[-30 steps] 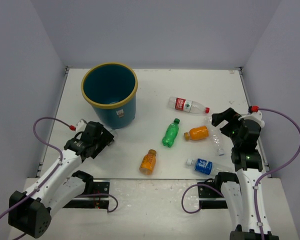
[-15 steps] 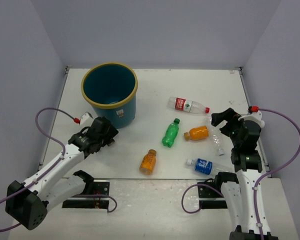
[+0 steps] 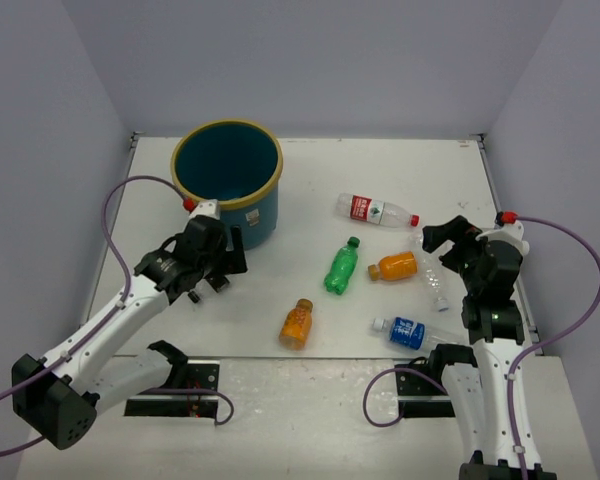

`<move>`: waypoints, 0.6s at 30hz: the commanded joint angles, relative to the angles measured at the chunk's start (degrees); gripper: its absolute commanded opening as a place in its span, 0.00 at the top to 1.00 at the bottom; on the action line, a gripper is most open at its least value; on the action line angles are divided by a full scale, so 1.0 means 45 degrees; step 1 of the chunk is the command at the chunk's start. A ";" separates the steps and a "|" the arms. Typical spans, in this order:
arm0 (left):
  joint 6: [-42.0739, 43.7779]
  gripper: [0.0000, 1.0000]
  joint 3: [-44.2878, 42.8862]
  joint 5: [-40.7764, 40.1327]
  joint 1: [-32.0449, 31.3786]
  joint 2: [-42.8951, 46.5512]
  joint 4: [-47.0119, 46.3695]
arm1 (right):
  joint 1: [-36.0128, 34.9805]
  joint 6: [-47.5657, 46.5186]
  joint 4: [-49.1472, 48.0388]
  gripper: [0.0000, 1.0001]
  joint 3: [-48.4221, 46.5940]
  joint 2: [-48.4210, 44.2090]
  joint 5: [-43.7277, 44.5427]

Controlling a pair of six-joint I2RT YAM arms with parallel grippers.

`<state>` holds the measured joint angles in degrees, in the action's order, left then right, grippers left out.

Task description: Put the plastic bottles in the bin

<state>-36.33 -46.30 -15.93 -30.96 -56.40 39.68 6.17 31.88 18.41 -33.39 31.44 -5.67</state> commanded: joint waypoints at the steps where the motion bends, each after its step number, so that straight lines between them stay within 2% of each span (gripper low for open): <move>1: 0.2280 0.00 -0.0528 0.1930 -0.0073 -0.0720 0.0752 | 0.0054 -0.0229 -0.0442 0.01 -0.0057 -0.0038 -0.0079; 2: 0.2127 0.00 -0.0410 0.1898 -0.0073 -0.0737 0.0588 | 0.0054 -0.0224 -0.0444 0.01 -0.0013 -0.0088 -0.0073; 7: -0.0698 0.00 0.0127 -0.1732 -0.0054 -0.0127 0.1685 | 0.0015 -0.0209 -0.0325 0.01 -0.0033 -0.0141 -0.0044; 14: -0.2564 0.00 0.1501 -0.2945 -0.0034 0.1925 0.0624 | 0.0034 -0.0185 -0.0420 0.01 -0.0013 -0.0025 -0.0155; 18: -0.2503 0.00 0.2209 -0.2868 -0.0034 0.1884 -0.0083 | 0.0031 -0.0181 -0.0482 0.01 0.0068 -0.0255 0.0021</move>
<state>-44.51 -39.41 -25.75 -31.20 -47.63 43.78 6.17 31.88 18.37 -33.36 31.31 -5.60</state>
